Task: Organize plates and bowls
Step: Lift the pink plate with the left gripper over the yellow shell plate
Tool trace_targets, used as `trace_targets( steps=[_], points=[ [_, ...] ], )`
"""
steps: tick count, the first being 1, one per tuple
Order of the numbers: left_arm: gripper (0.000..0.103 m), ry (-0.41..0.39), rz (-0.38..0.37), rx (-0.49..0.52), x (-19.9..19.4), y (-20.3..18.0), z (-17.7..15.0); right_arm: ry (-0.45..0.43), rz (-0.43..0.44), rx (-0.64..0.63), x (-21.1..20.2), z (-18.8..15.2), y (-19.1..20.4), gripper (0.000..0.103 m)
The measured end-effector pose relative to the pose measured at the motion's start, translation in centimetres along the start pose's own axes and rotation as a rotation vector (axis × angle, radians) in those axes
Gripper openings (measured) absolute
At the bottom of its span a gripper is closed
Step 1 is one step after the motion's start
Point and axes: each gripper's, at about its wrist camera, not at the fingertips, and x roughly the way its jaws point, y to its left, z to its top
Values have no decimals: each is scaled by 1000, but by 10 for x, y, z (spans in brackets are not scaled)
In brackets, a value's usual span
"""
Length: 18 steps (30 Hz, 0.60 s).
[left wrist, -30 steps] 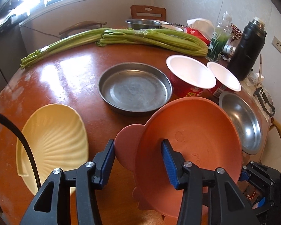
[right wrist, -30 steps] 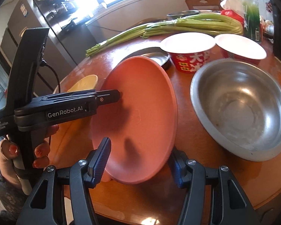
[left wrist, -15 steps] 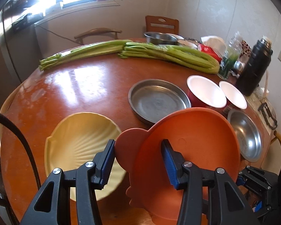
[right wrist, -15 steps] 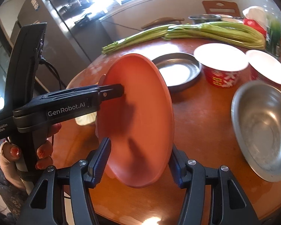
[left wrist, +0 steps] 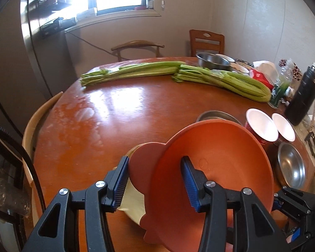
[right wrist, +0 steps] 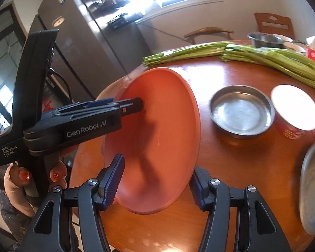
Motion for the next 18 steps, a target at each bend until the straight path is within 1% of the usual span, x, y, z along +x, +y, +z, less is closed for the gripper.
trace_targets(
  steps=[6, 10, 18],
  points=[
    [50, 6, 22, -25, 6, 25, 2, 6, 13, -8, 22, 15, 16, 60],
    [50, 20, 22, -39, 15, 38, 3, 14, 11, -21, 32, 18, 23, 60],
    [50, 51, 17, -52, 40, 47, 4, 53, -3, -19, 60, 18, 27, 60]
  ],
)
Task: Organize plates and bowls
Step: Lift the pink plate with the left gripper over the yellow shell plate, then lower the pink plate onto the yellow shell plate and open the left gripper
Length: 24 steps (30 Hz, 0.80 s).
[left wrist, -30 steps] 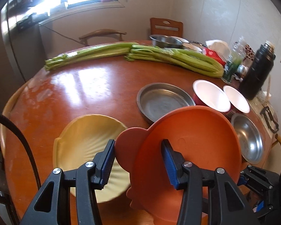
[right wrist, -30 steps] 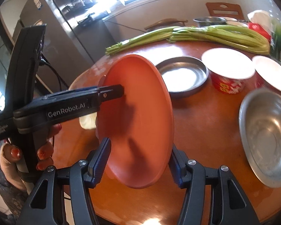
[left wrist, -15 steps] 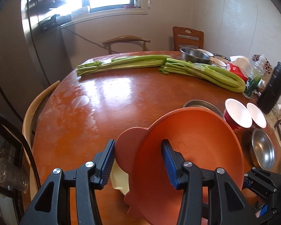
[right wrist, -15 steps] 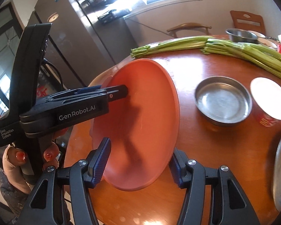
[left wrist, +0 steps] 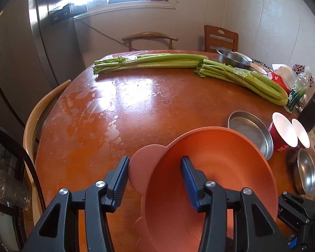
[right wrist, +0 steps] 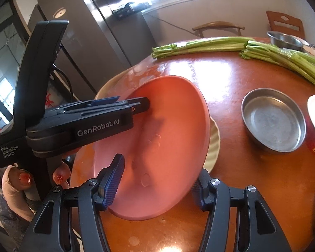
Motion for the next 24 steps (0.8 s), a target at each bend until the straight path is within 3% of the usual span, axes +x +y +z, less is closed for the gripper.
trace_targets(
  steps=[24],
  points=[
    [50, 67, 6, 2, 45, 0, 1, 25, -91, -45, 31, -6, -10, 60]
  ],
)
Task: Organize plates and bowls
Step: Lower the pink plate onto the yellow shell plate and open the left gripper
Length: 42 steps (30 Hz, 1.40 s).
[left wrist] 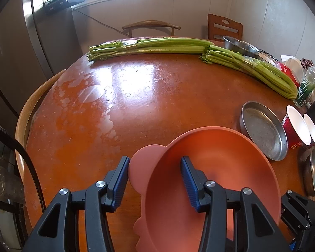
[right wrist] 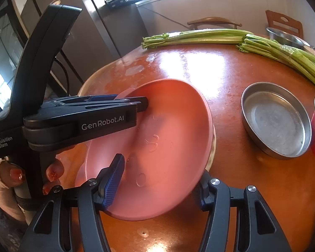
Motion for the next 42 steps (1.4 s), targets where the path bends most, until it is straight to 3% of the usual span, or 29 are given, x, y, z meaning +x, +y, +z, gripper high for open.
trace_targets(
  steps=[25, 30, 42],
  points=[
    [50, -4, -4, 1, 5, -2, -2, -52, -121, -106, 3, -5, 1, 60],
    [50, -9, -5, -15, 4, 1, -3, -52, -106, -95, 1, -4, -3, 60],
    [50, -10, -17, -38, 6, 7, -4, -87, -241, -264, 1, -15, 16, 60]
  ],
)
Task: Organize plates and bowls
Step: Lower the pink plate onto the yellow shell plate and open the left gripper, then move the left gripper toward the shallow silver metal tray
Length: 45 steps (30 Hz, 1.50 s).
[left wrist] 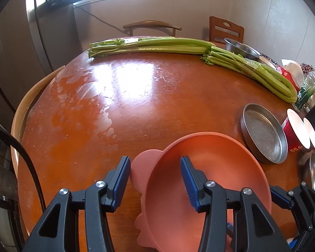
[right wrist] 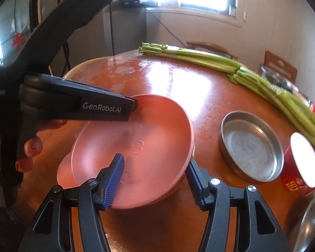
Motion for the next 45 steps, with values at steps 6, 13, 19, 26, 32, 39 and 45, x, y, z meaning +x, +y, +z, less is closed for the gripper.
trace_targets(
  steps=[6, 13, 19, 26, 32, 39, 45],
  points=[
    [50, -1, 3, -13, -1, 3, 0, -43, -43, -55, -7, -4, 2, 62],
    [50, -15, -7, -13, -8, 2, -1, -23, -23, -39, -6, -4, -1, 63],
    [50, -29, -7, -18, -16, 0, -2, -32, -21, -24, -13, 0, -6, 63],
    [50, -49, -8, -10, -31, -10, -4, -69, -27, 24, -33, 4, -20, 63],
    [50, -68, -4, -5, -46, -20, -7, -105, -16, 66, -52, 2, -30, 63],
    [50, -96, 2, 7, -70, -39, -6, -181, 12, 139, -83, -2, -46, 63],
    [50, -133, 5, 34, -92, -64, -3, -229, 26, 200, -111, -7, -68, 69]
  ],
)
